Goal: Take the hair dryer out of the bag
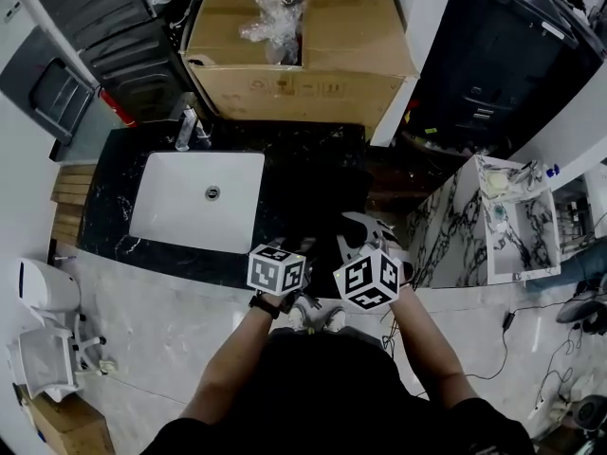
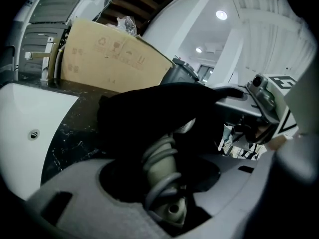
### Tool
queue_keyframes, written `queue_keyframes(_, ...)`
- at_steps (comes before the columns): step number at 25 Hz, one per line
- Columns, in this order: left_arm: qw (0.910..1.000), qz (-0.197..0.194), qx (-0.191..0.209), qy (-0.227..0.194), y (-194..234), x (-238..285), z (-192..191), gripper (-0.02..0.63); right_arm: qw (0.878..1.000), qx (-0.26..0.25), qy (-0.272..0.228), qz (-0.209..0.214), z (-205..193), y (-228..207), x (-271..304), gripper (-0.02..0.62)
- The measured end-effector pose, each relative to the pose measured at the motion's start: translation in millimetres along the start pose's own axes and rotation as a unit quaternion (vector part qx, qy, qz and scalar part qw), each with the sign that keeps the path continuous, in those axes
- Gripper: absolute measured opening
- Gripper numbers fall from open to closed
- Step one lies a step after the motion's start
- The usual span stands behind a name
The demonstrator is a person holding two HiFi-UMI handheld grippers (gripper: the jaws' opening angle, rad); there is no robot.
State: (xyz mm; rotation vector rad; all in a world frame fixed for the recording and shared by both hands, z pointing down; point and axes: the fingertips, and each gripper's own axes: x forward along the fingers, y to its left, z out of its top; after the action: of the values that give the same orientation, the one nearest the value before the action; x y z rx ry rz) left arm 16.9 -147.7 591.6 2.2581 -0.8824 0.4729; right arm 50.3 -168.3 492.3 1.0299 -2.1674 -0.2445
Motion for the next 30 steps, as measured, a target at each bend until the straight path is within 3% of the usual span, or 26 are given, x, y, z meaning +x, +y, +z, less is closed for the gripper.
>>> queue_keyframes(5,0.9998,-0.017,0.008,0.000,-7,-9,-2,0.216,1.000,-0.006,0.001,-0.020,8,-27,3,0.029)
queue_keyframes(10,0.9987,-0.044,0.022,-0.013,-16,-33,-4,0.216,1.000,0.008,-0.006,-0.013,15,-43,9,0.029)
queue_keyframes(15,0.9981,-0.050,0.021,-0.029,-7,-54,-4,0.215,1.000,0.016,-0.018,0.012,23,-34,9,0.029)
queue_keyframes(20,0.9965,-0.063,-0.019,-0.053,10,-70,0,0.215,0.999,0.015,-0.004,0.033,12,-7,3,0.028)
queue_keyframes(22,0.9964,-0.070,-0.015,-0.047,10,-71,-2,0.215,0.999,0.021,0.004,0.032,5,-3,3,0.028)
queue_keyframes(26,0.9920,-0.122,0.012,-0.032,-7,-77,-14,0.215,0.998,0.055,0.009,0.030,-4,-15,6,0.028)
queue_keyframes(30,0.9796,-0.192,0.039,-0.045,-37,-91,-16,0.215,0.998,0.062,0.003,0.027,-2,-28,9,0.028)
